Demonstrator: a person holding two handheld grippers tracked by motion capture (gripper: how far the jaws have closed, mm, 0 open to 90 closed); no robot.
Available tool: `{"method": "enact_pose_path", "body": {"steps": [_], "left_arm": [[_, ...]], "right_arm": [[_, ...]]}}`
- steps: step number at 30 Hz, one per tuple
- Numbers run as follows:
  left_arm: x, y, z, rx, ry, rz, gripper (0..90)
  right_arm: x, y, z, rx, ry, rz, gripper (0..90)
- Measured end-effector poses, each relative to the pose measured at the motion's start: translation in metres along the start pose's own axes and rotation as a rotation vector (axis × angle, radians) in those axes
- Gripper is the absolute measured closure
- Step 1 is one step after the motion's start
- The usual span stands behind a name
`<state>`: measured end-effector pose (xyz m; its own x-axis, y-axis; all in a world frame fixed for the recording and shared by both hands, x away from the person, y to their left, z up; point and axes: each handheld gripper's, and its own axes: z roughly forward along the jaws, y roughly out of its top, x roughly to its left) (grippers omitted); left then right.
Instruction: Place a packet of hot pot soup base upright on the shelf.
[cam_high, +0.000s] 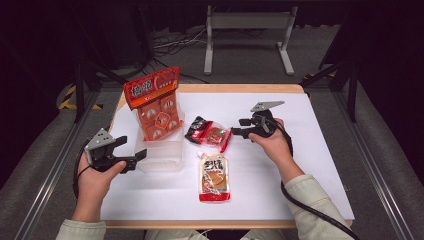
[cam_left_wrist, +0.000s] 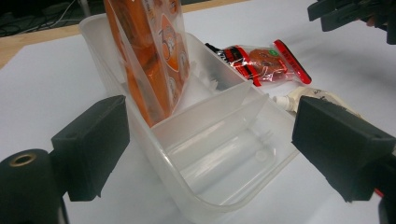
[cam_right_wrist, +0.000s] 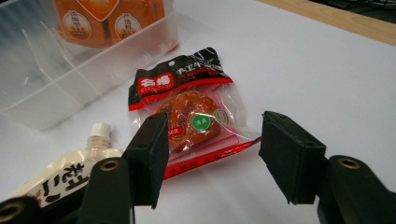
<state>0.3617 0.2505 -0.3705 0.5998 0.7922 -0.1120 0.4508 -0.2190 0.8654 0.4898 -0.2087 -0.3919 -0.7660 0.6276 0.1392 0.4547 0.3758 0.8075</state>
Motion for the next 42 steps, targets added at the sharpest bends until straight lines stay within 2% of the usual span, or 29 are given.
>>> {"method": "enact_pose_path", "body": {"steps": [3,8,16,24,28,34,38,39,42], "left_arm": [[-0.001,0.000,0.001,0.008,0.015,0.012,12.0],[-0.001,0.000,0.002,0.009,0.015,0.017,12.1],[-0.002,-0.001,0.004,0.023,0.020,0.023,12.2],[-0.002,-0.005,0.002,0.035,0.032,0.032,12.4],[-0.002,-0.008,-0.001,0.040,0.052,0.032,13.1],[-0.001,-0.010,-0.004,0.042,0.061,0.024,13.2],[-0.001,-0.010,-0.004,0.040,0.061,0.021,13.1],[-0.001,-0.010,-0.004,0.041,0.061,0.022,13.1],[-0.001,-0.010,-0.004,0.041,0.063,0.023,13.1]], "right_arm": [[-0.003,0.000,0.007,0.010,-0.009,0.005,44.4],[-0.009,-0.001,0.017,0.053,-0.040,-0.005,49.1],[-0.019,-0.005,0.029,0.077,-0.074,0.019,54.1],[-0.022,-0.006,0.044,0.105,-0.078,0.044,59.5],[-0.024,-0.005,0.049,0.127,-0.080,0.057,64.4],[-0.025,-0.005,0.054,0.152,-0.075,0.070,64.6],[-0.027,-0.007,0.056,0.159,-0.060,0.097,65.1],[-0.027,-0.007,0.056,0.161,-0.059,0.100,66.4],[-0.027,-0.007,0.054,0.174,-0.060,0.089,78.4]]}}
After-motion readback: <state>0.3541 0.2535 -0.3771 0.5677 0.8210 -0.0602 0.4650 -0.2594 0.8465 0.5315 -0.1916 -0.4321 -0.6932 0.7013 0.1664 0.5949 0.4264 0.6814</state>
